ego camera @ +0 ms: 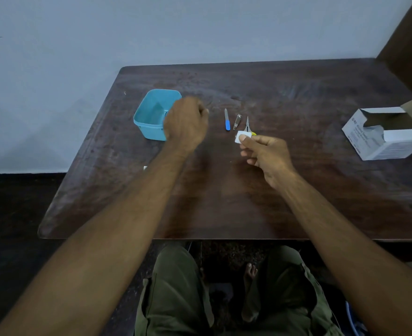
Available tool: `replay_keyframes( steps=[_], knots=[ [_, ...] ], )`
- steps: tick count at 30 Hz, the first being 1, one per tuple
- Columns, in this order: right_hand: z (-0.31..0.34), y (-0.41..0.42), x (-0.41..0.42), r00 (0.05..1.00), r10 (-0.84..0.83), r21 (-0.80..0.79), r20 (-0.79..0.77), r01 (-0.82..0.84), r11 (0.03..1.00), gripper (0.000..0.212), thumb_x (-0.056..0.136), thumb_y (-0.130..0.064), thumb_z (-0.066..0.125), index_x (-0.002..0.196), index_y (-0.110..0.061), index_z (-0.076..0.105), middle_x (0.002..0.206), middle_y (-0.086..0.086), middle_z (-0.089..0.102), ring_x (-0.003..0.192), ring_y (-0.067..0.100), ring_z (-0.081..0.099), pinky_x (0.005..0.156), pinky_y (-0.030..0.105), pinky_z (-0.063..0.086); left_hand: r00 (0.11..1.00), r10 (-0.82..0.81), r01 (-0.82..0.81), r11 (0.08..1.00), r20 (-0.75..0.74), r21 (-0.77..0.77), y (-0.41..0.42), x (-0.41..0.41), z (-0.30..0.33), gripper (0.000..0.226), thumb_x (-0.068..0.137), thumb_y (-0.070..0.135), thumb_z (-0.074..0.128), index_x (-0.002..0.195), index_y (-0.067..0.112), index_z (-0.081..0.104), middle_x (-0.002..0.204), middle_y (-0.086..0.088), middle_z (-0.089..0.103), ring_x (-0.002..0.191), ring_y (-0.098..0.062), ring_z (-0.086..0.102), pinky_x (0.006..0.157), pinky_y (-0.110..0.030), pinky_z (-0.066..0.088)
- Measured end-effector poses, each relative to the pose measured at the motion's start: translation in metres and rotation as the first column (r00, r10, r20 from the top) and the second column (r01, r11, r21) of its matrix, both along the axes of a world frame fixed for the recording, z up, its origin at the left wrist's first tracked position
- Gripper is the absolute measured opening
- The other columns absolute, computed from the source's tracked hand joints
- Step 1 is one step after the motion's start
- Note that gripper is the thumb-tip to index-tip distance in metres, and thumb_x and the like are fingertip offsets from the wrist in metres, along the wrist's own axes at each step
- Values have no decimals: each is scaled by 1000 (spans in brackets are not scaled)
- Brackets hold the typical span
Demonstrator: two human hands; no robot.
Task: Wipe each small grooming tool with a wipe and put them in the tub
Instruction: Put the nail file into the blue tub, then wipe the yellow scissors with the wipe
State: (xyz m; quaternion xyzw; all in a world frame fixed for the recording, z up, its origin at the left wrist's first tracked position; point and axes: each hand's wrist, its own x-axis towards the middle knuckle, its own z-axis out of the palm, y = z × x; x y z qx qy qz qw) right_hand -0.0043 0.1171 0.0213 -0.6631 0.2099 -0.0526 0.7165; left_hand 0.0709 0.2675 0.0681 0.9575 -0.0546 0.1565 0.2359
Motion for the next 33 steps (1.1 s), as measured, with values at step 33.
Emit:
replay_keyframes(
  steps=[33],
  knots=[
    [-16,-39,-11,994,-95,112,48,89,990,11,88,-12,69,78,-7,67,71,7,62,59,11,60,54,19,53,888,-99,-136,876,-449,-463,-78,-4,-50,13,78,23,77,76,17,66,95,-8,72,89,-25,67,74,-31,55]
  ],
)
